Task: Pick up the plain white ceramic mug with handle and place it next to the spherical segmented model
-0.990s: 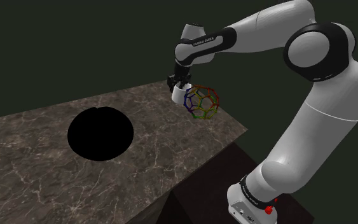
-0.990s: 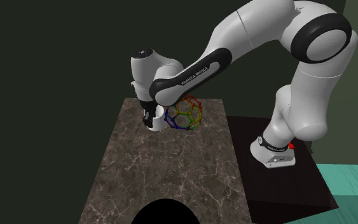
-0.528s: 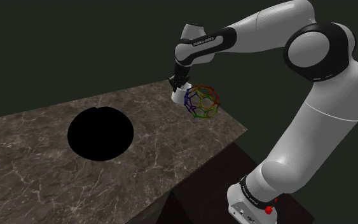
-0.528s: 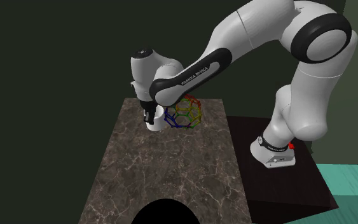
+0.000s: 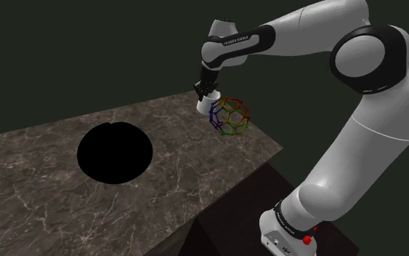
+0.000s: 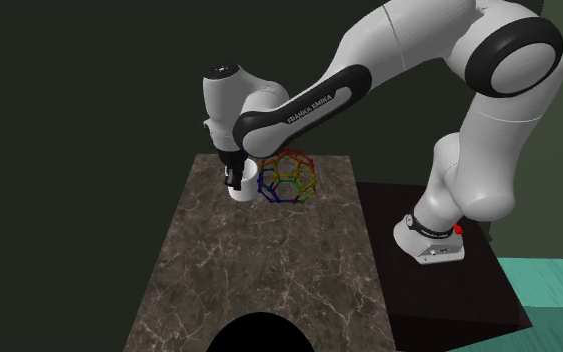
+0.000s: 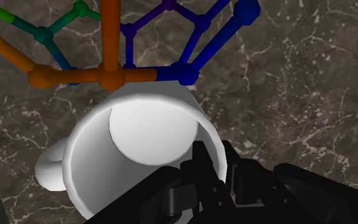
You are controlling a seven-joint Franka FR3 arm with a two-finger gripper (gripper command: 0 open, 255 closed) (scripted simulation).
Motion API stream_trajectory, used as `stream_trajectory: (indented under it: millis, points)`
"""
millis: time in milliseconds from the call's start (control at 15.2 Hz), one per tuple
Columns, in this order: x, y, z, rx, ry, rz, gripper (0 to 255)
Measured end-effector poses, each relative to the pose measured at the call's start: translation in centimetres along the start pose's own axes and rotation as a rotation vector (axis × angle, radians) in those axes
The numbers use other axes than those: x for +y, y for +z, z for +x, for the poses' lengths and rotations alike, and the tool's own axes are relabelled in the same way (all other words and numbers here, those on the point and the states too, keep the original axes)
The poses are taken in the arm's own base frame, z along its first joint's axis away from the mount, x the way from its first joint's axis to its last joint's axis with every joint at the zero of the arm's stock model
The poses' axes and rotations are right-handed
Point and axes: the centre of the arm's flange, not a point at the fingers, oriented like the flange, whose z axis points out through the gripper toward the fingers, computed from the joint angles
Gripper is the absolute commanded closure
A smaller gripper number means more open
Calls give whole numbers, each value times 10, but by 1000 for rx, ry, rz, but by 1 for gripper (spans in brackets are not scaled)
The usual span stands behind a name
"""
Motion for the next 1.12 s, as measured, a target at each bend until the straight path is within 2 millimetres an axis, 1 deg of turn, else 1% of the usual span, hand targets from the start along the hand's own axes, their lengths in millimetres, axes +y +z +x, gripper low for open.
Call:
stream_trajectory:
  millis: [594, 1122]
  points:
    - [1, -47, 4, 0, 0, 0, 255]
    - [0, -90, 4, 0, 0, 0, 255]
